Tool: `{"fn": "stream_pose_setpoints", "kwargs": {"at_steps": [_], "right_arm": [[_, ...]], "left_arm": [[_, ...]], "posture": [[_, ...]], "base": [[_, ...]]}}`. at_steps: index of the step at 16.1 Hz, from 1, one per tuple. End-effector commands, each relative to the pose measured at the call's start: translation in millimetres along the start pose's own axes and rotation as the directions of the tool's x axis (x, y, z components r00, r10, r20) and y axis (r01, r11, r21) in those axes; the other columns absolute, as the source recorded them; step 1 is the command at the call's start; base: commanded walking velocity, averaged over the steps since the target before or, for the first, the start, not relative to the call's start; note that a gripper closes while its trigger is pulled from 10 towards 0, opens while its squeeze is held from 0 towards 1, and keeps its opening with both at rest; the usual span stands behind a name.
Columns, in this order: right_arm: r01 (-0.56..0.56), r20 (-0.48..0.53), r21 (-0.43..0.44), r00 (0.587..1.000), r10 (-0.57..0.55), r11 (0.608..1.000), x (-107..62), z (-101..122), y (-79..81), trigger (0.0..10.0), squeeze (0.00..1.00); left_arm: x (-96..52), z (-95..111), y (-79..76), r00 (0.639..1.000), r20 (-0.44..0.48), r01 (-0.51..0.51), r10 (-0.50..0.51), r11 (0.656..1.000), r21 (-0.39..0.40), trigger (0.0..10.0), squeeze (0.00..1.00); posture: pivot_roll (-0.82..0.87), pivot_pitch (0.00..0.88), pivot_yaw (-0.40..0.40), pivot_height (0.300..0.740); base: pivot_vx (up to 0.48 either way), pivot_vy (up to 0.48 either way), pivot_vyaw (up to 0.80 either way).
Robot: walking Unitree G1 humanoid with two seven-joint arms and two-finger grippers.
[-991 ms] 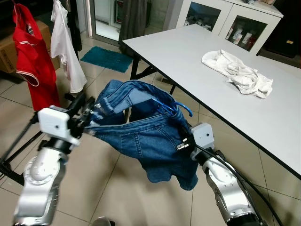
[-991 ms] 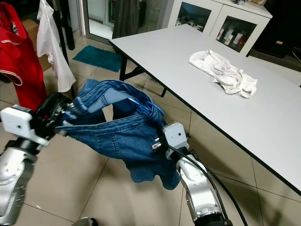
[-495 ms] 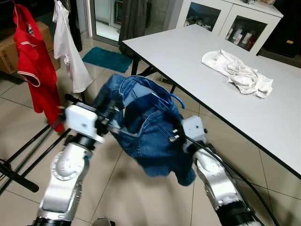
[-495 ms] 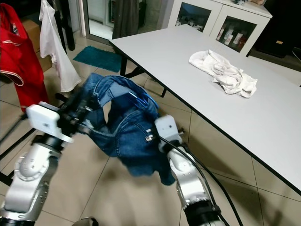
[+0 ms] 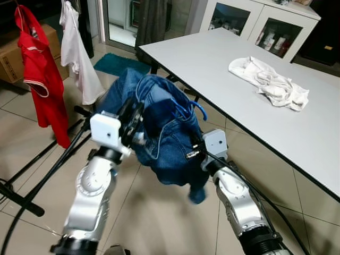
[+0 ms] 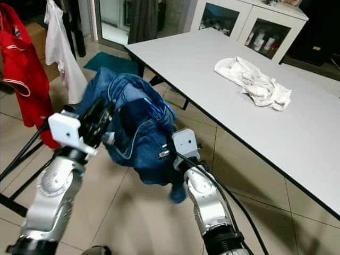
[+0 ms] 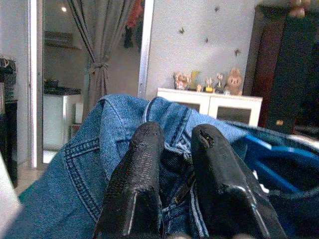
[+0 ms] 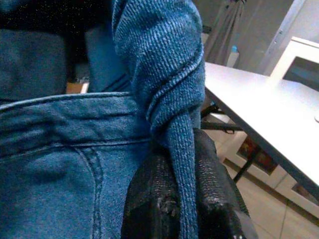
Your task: Hang hanger
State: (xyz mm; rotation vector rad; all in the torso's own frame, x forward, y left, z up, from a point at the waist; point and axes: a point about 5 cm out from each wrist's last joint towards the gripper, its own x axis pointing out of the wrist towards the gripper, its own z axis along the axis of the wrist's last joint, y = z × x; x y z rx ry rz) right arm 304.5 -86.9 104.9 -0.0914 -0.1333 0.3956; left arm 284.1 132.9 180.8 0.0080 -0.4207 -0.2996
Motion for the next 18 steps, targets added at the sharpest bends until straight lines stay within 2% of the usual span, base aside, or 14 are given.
{"fn": "stream_pose_setpoints", "kwargs": {"at_steps": [1,3,6,9,12,13,14,16,18], "right_arm": [[0.049,0.035,0.015,0.998,-0.049,0.999,-2.0,5.1,-13.0,0.0,0.0],[0.062,0.038,0.029,0.997,-0.063,0.998,1.7,6.5,-16.7,0.0,0.0],[0.064,0.04,0.027,0.997,-0.065,0.998,2.6,7.6,-18.0,0.0,0.0],[0.069,0.013,0.028,0.997,-0.07,0.997,-8.3,-0.6,-17.3,0.0,0.0],[0.074,0.005,0.04,0.997,-0.074,0.996,-16.8,-5.1,-17.9,0.0,0.0],[0.077,0.004,0.046,0.997,-0.077,0.996,-20.9,-6.2,-17.9,0.0,0.0],[0.083,-0.003,0.049,0.997,-0.083,0.995,-22.8,-7.8,-18.6,0.0,0.0],[0.06,-0.009,0.048,0.998,-0.06,0.997,-25.7,-7.7,-15.0,0.0,0.0],[-0.006,0.003,0.015,1.0,0.006,1.0,-25.8,-5.2,-9.8,0.0,0.0]], "left_arm": [[3.9,-1.5,-6.1,1.0,-0.005,-0.013,0.012,0.999,-0.047,10.0,0.0],[4.0,-4.3,-16.4,1.0,-0.009,0.01,-0.01,0.999,-0.031,10.0,0.0],[1.7,-5.5,-23.1,1.0,-0.01,0.012,-0.013,0.998,-0.055,10.0,0.0],[2.3,-5.4,-31.6,0.999,-0.016,0.038,-0.04,0.995,-0.089,10.0,0.0],[-1.8,-9.6,-27.0,0.998,-0.046,0.027,-0.031,0.997,-0.078,10.0,0.0],[-5.7,-12.1,-20.9,0.997,-0.077,0.001,-0.008,0.996,-0.084,10.0,0.0],[-8.6,-15.6,-14.0,0.995,-0.099,-0.037,0.03,0.997,-0.066,10.0,1.0],[-16.2,-20.4,-3.9,0.993,-0.115,-0.049,0.041,0.996,-0.069,10.0,1.0],[-17.8,-22.4,-0.3,0.99,-0.118,-0.089,0.08,0.993,-0.076,10.0,1.0]], "posture": [[0.17,0.068,-0.146,0.74],[0.17,0.07,-0.153,0.74],[0.16,0.076,-0.151,0.74],[0.15,0.084,-0.135,0.74],[0.15,0.09,-0.116,0.74],[0.15,0.1,-0.117,0.74],[0.15,0.1,-0.117,0.74],[0.12,0.106,-0.156,0.74],[0.13,0.1,-0.187,0.74]], "base": [[0.0,0.0,0.0],[0.0,0.0,0.0],[0.0,0.0,0.0],[0.0,0.0,0.0],[0.0,0.0,0.0],[0.0,0.0,0.0],[0.0,0.0,0.0],[0.0,0.0,0.0],[0.0,0.0,0.0]]}}
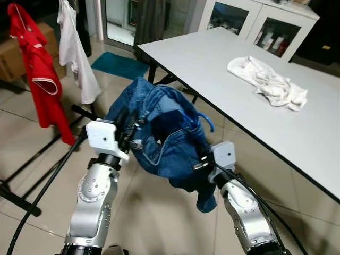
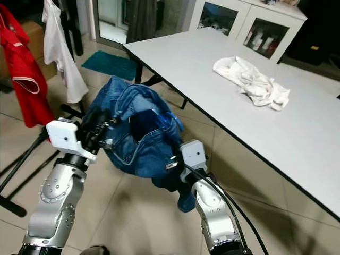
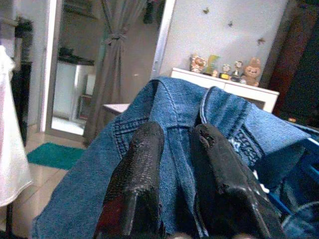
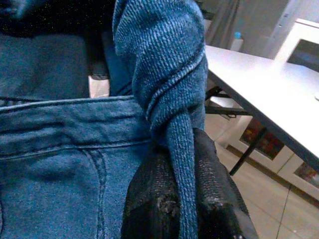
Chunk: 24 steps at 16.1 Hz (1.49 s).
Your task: Hang hanger
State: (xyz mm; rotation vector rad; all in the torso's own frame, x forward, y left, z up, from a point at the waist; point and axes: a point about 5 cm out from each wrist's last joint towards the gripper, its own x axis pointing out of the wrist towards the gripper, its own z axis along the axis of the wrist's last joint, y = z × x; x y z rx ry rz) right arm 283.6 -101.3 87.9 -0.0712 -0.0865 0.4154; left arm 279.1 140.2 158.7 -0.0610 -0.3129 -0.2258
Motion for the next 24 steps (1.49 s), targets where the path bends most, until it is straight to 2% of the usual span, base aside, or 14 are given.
{"fn": "stream_pose_setpoints", "kwargs": {"at_steps": [1,4,8,11,15,17,24], "right_arm": [[0.006,0.044,-0.008,0.999,-0.006,1.0,2.8,12.1,-7.5,0.0,0.0],[-0.023,0.059,-0.01,0.998,0.024,1.0,6.3,17.7,-8.4,0.0,0.0],[-0.023,0.026,0.005,0.999,0.023,1.0,-2.1,4.9,-7.7,0.0,0.0],[0.01,0.048,0.021,0.999,-0.011,1.0,0.9,8.7,-8.1,0.0,0.0],[0.013,0.066,0.027,0.998,-0.015,1.0,4.2,11.7,-4.5,0.0,0.0],[0.005,0.069,0.021,0.998,-0.006,1.0,4.1,11.8,-4.1,0.0,0.0],[-0.01,0.07,0.009,0.997,0.009,1.0,6.7,11.9,-2.6,0.0,0.0]], "left_arm": [[0.1,-3.7,-6.4,1.0,-0.008,0.01,-0.01,1.0,-0.006,10.0,1.0],[4.6,1.2,-7.5,1.0,0.015,0.016,-0.016,1.0,-0.001,10.0,1.0],[-0.3,4.5,-12.2,0.999,0.017,0.044,-0.044,0.999,-0.007,10.0,1.0],[-1.6,2.0,-11.5,0.997,0.002,0.083,-0.083,0.997,-0.002,10.0,1.0],[8.3,5.9,-24.1,0.992,0.031,0.125,-0.124,0.992,-0.015,10.0,1.0],[8.0,7.3,-26.7,0.99,0.045,0.135,-0.134,0.991,-0.02,10.0,1.0],[5.3,11.3,-21.1,0.99,0.069,0.124,-0.124,0.992,-0.009,10.0,1.0]], "posture": [[0.13,0.103,-0.199,0.74],[0.14,0.118,-0.221,0.74],[0.18,0.123,-0.168,0.74],[0.17,0.103,-0.144,0.74],[0.16,0.083,-0.141,0.74],[0.16,0.071,-0.145,0.74],[0.17,0.07,-0.164,0.74]], "base": [[0.0,0.0,0.0],[0.0,0.0,0.0],[0.0,0.0,0.0],[0.0,0.0,0.0],[0.0,0.0,0.0],[0.0,0.0,0.0],[0.0,0.0,0.0]]}}
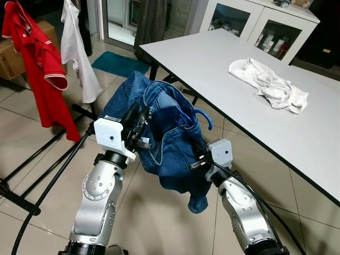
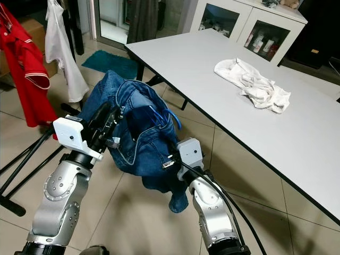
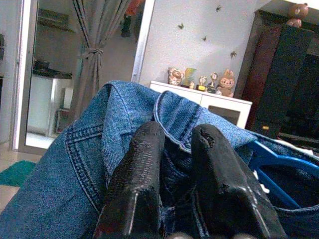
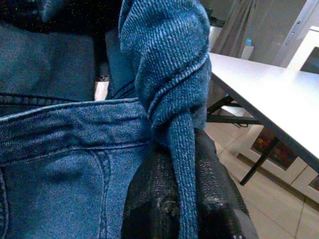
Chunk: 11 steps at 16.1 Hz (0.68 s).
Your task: Hang hanger
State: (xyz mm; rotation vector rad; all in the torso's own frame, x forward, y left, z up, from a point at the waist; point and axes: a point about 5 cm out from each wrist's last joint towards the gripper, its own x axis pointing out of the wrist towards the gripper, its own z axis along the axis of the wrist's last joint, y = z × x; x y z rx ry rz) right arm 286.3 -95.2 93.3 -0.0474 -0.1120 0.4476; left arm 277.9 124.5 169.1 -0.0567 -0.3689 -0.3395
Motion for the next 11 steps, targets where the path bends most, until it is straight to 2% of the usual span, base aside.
{"fn": "stream_pose_setpoints", "kwargs": {"at_steps": [1,5,10,11], "right_arm": [[0.019,0.038,-0.01,0.999,-0.019,1.0,1.1,6.3,-6.9,0.0,0.0],[0.022,0.037,-0.009,0.999,-0.021,1.0,0.2,6.1,-7.3,0.0,0.0],[0.032,0.034,-0.001,0.999,-0.031,1.0,-1.5,4.6,-7.9,0.0,0.0],[0.033,0.034,0.0,0.999,-0.033,0.999,-1.6,4.3,-7.8,0.0,0.0]], "left_arm": [[-0.2,1.2,-6.2,1.0,0.012,0.009,-0.009,1.0,-0.01,10.0,1.0],[-0.8,-1.5,-3.6,1.0,-0.003,-0.012,0.012,1.0,-0.02,10.0,1.0],[0.4,0.3,-1.3,1.0,0.001,-0.018,0.018,0.999,0.027,10.0,1.0],[1.3,-1.7,1.9,0.999,-0.016,-0.051,0.051,0.998,0.039,10.0,1.0]], "posture": [[0.17,0.072,-0.166,0.74],[0.16,0.077,-0.161,0.74],[0.16,0.075,-0.148,0.74],[0.16,0.076,-0.146,0.74]], "base": [[0.0,0.0,0.0],[0.0,0.0,0.0],[0.0,0.0,0.0],[0.0,0.0,0.0]]}}
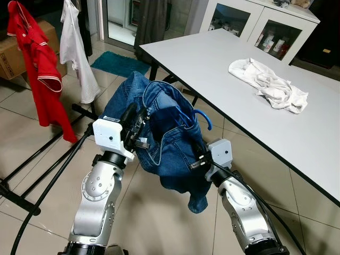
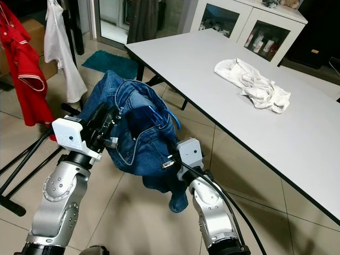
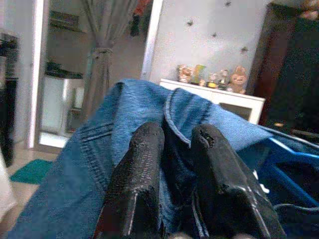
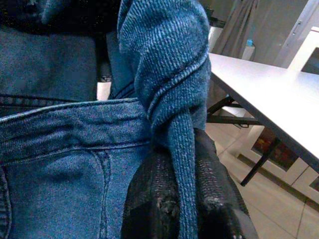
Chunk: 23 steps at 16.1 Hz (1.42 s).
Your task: Hang hanger
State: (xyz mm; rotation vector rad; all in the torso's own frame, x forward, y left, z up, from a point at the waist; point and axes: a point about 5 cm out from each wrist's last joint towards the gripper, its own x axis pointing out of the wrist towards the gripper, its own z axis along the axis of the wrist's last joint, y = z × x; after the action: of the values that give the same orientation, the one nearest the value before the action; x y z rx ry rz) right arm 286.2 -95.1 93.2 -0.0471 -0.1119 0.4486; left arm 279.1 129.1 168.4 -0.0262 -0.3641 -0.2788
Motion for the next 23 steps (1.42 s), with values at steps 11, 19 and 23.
{"fn": "stream_pose_setpoints", "kwargs": {"at_steps": [11,19,23], "right_arm": [[0.028,0.031,0.003,0.999,-0.028,1.0,-3.9,3.6,-7.0,0.0,0.0],[0.031,0.028,0.008,0.999,-0.031,0.999,-5.8,2.8,-6.9,0.0,0.0],[0.027,0.028,0.012,0.999,-0.028,1.0,-4.9,2.8,-5.7,0.0,0.0]], "left_arm": [[0.1,20.0,12.4,0.992,0.117,0.03,0.04,0.842,-0.539,10.0,0.0],[-4.1,20.5,12.2,0.993,0.115,0.058,-0.002,0.873,-0.485,10.0,1.0],[-4.1,23.2,12.7,0.992,0.127,0.066,-0.006,0.876,-0.478,10.0,1.0]], "posture": [[0.15,0.084,-0.15,0.74],[0.16,0.091,-0.149,0.74],[0.16,0.092,-0.147,0.74]], "base": [[0.0,0.0,0.0],[0.0,0.0,0.0],[0.0,0.0,0.0]]}}
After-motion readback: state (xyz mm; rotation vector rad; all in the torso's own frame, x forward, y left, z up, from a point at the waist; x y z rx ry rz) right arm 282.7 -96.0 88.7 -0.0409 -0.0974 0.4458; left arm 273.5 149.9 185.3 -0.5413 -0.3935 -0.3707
